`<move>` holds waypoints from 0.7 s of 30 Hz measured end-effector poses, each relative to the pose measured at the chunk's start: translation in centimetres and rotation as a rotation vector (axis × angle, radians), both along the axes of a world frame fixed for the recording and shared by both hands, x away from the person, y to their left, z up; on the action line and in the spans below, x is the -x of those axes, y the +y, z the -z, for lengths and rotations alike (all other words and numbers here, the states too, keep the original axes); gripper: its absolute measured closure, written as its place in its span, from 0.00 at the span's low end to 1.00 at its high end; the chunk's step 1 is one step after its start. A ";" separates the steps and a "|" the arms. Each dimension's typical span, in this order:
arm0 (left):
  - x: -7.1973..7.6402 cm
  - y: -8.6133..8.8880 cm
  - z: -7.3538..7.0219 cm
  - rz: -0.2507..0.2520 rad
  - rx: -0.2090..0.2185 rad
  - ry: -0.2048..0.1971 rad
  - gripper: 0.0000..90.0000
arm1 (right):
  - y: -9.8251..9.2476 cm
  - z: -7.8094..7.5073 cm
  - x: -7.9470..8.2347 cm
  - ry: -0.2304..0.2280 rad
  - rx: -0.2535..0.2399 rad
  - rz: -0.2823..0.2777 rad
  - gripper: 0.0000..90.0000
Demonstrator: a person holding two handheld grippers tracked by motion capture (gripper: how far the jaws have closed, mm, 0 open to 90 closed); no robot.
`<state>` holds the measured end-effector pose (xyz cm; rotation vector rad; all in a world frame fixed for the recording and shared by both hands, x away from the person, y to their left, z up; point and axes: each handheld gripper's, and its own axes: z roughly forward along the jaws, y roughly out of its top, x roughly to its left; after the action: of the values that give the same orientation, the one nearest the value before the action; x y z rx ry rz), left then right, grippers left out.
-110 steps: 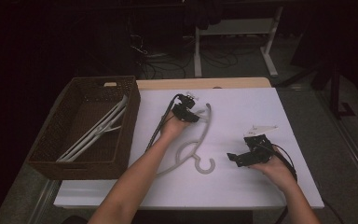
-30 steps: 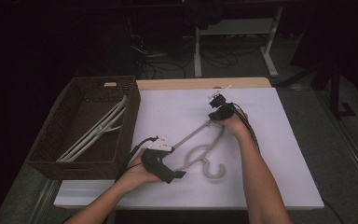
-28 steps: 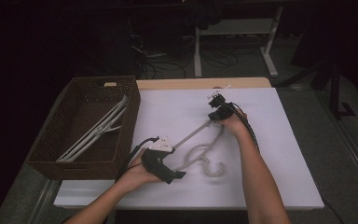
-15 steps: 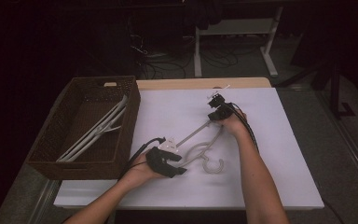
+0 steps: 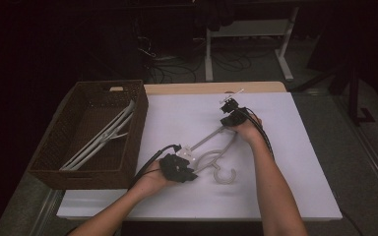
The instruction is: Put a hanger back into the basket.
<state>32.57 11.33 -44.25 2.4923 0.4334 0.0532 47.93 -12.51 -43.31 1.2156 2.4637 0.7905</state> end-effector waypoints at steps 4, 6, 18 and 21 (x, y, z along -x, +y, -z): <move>-0.3 0.3 -0.4 -0.009 0.042 0.005 0.91 | -1.5 -2.0 1.0 -0.038 -0.083 0.001 0.81; -0.4 0.4 -0.7 -0.017 0.044 0.004 0.91 | -2.4 -3.3 2.0 -0.048 -0.111 -0.004 0.74; -1.9 1.0 -3.0 -0.103 0.103 0.029 0.91 | -7.5 -5.6 7.3 -0.113 -0.172 0.014 0.42; -2.2 0.9 -3.8 -0.130 0.113 0.038 0.91 | -8.3 -5.7 8.7 -0.139 -0.193 0.008 0.38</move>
<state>34.76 12.21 -40.45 2.3555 0.5978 0.0326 39.18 -20.79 -37.57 1.1883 2.3126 1.0934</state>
